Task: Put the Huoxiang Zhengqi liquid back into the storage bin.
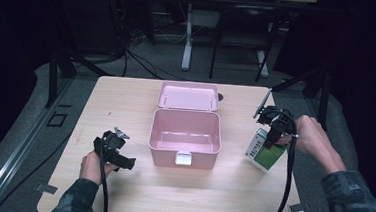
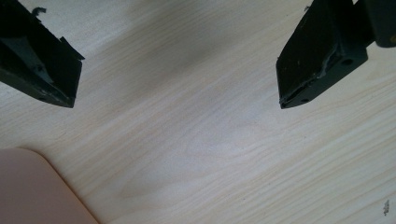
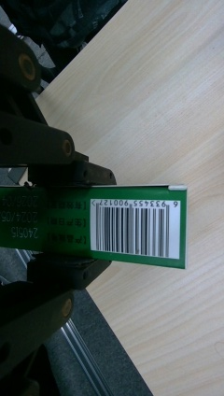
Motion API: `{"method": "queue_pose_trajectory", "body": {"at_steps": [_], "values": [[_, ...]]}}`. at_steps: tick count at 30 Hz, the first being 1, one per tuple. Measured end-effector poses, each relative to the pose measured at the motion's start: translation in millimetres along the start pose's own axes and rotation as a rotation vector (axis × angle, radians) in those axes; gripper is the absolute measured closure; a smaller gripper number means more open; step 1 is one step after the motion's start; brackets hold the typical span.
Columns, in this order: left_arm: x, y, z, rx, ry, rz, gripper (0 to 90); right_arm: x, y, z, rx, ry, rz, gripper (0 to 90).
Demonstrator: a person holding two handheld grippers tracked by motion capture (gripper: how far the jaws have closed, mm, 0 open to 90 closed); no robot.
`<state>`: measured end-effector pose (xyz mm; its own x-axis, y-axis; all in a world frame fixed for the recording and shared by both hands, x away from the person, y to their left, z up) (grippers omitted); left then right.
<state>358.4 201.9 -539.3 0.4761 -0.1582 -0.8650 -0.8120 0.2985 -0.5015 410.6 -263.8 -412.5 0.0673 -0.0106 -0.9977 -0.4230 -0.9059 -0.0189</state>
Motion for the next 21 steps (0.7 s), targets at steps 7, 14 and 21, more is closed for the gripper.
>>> {"method": "queue_pose_trajectory", "body": {"at_steps": [7, 14, 21], "values": [[0.5, 0.0, -0.3, 0.003, 0.002, 0.002, 0.3, -7.7, -3.5, 1.6, -0.016, 0.004, 0.001, 62.8], [0.6, 0.2, -0.4, 0.005, 0.003, 0.006, 0.3, -14.2, -7.5, 3.4, -0.036, 0.01, -0.003, 62.9], [1.6, 0.0, -1.5, 0.01, 0.006, 0.01, 0.3, -20.2, -11.4, 4.8, -0.056, 0.012, 0.002, 62.9]]}}
Point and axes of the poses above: each handheld gripper's, and its own axes: x roughly forward along the jaws, y roughly out of its underside, z roughly to its left, the point moved 1 cm from there along x, roughly forward along the jaws, and after that the axes turned 13 degrees about -x, right-handed, at the moved point
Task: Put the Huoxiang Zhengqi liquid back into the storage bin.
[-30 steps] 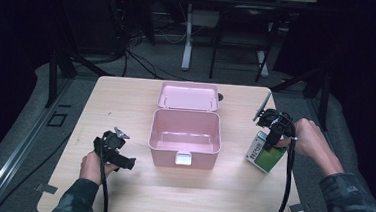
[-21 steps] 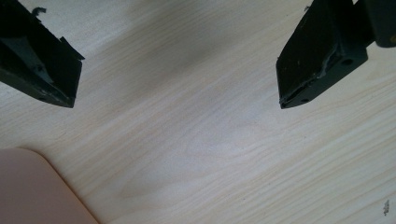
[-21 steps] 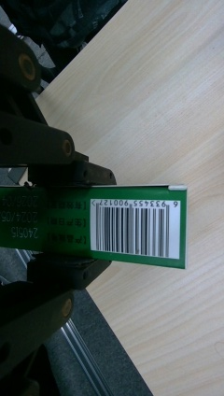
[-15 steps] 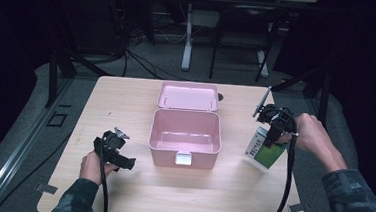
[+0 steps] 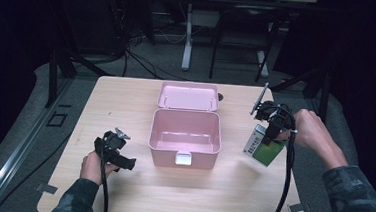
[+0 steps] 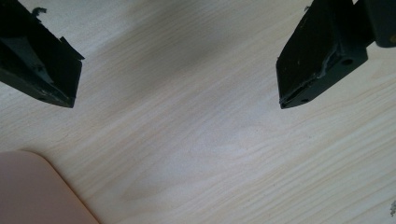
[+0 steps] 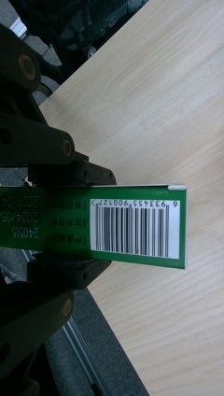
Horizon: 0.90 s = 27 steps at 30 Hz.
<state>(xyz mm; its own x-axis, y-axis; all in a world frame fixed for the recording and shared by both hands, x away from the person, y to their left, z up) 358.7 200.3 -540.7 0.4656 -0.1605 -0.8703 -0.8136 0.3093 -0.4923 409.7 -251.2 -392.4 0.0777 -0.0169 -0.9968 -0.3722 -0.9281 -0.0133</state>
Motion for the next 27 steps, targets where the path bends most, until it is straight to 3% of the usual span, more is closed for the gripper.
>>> {"method": "queue_pose_trajectory", "body": {"at_steps": [27], "values": [[0.2, 0.1, 1.3, -0.008, 0.017, -0.005, 0.3, -41.5, -16.0, 1.4, -0.068, 0.027, -0.024, 62.9]]}}
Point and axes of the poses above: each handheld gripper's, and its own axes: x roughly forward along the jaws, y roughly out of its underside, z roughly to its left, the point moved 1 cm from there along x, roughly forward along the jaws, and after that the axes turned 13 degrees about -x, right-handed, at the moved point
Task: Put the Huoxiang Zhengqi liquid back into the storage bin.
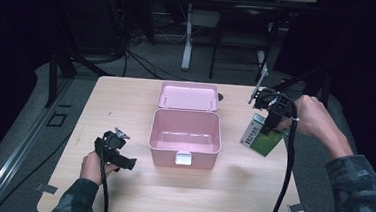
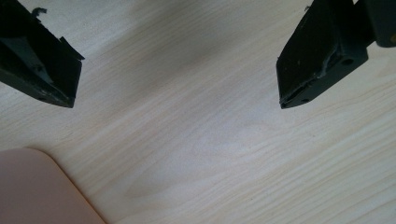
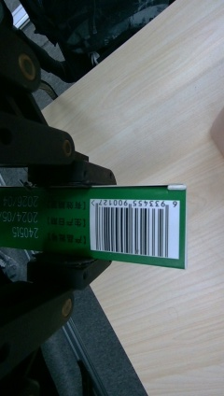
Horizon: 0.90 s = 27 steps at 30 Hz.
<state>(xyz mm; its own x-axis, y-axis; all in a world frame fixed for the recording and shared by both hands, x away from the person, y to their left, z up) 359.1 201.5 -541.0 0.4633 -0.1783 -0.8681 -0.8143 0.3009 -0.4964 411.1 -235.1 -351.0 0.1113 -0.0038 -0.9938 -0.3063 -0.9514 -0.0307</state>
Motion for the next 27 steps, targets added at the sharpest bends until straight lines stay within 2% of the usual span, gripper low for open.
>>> {"method": "queue_pose_trajectory", "body": {"at_steps": [16, 27], "values": [[1.6, -0.3, -0.1, 0.0, 0.001, 0.006, 0.2, -17.1, -11.5, -1.8, -0.038, 0.01, -0.006, 62.9], [1.6, -0.5, -0.4, 0.003, -0.001, 0.008, 0.2, -28.6, -19.4, -0.9, -0.064, 0.017, 0.01, 62.9]]}}
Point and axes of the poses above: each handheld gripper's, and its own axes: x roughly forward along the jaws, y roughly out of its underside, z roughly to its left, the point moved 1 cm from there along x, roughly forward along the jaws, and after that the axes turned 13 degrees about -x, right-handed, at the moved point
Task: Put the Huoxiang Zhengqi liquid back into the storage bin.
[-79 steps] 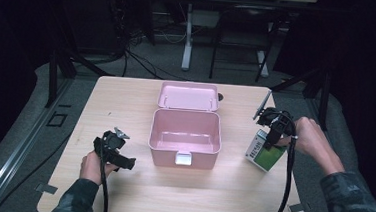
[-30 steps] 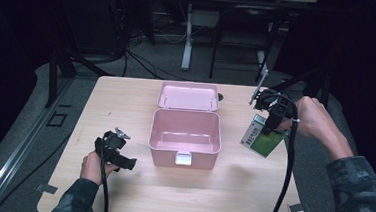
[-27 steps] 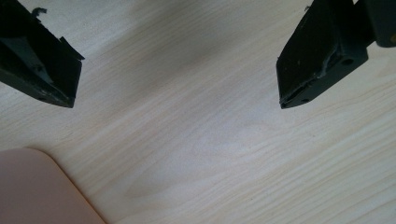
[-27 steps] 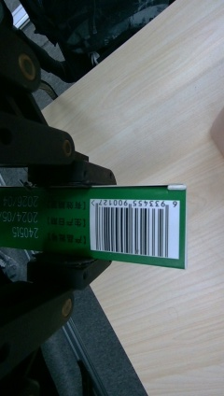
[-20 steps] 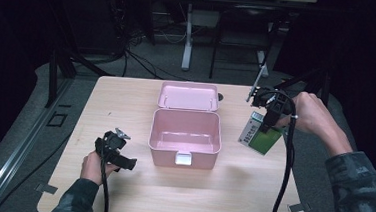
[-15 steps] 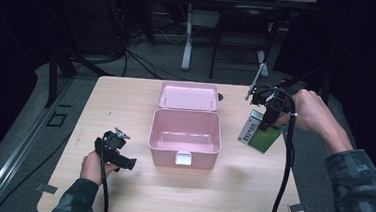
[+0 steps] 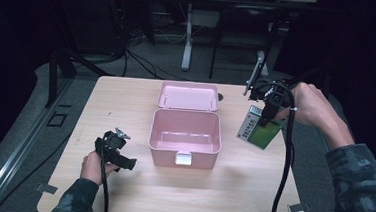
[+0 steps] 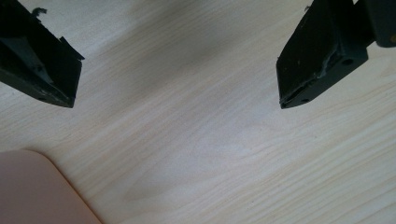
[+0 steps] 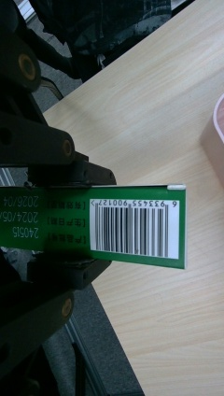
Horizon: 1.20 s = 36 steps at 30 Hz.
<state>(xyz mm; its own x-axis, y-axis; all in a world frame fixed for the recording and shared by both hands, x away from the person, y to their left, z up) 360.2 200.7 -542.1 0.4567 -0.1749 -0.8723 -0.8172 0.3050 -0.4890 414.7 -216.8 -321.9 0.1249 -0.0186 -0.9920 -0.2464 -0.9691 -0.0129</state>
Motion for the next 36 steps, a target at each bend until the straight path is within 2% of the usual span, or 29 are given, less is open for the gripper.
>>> {"method": "queue_pose_trajectory", "body": {"at_steps": [36], "values": [[0.5, 0.2, 0.5, 0.005, 0.002, 0.01, 0.2, -21.4, -26.9, 0.1, -0.066, 0.016, 0.003, 62.9]]}}
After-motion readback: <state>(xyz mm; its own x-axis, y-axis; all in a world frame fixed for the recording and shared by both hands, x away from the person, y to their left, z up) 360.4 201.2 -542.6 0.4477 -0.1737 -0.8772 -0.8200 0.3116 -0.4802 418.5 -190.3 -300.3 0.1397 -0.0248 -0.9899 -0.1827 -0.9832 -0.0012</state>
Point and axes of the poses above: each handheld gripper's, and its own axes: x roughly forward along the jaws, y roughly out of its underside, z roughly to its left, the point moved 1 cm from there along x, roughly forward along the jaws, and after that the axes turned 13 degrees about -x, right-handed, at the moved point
